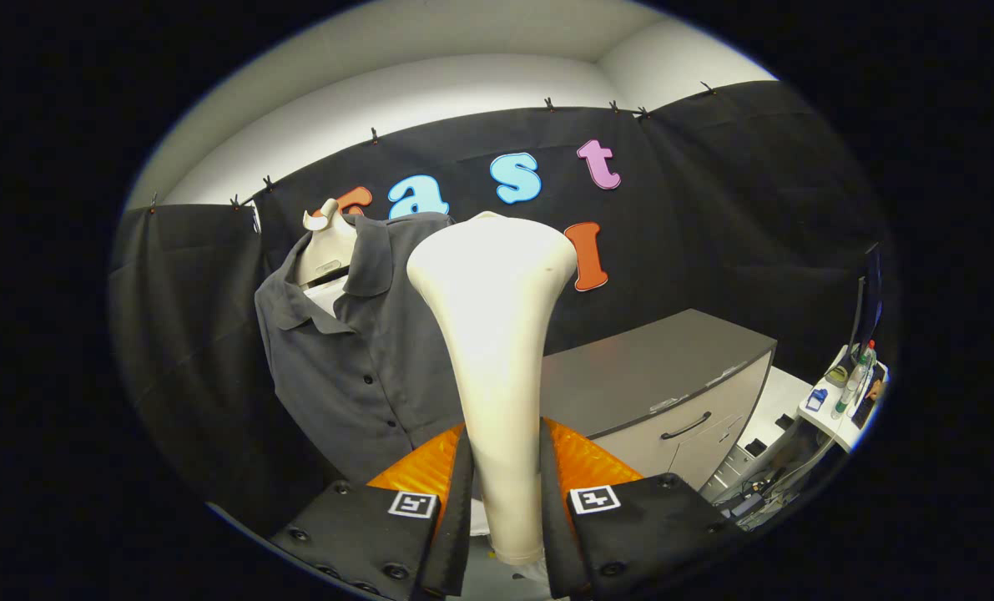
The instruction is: Iron the clothes twice with a garment steamer, once on the left side and once on the right side.
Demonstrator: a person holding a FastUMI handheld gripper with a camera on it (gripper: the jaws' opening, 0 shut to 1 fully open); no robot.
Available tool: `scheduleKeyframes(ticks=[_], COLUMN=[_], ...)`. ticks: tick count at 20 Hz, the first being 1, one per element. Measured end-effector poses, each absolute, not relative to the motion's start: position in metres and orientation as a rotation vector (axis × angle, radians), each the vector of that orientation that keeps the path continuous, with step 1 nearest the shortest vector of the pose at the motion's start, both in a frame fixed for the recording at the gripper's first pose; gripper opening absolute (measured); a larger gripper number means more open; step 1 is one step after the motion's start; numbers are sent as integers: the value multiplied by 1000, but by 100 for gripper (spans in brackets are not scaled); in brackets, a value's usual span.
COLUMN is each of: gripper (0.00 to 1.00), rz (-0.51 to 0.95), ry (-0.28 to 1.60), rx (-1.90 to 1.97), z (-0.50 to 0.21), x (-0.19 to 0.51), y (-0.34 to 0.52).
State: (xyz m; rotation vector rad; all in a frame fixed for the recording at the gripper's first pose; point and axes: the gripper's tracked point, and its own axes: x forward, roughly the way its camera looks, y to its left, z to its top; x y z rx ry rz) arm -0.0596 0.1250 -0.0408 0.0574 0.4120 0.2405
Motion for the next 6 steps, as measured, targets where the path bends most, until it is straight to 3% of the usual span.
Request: scheduleKeyframes(ticks=[6], gripper=[44], rz=[229], ry=[413], rx=[62], z=[-42], x=[-57], y=[123])
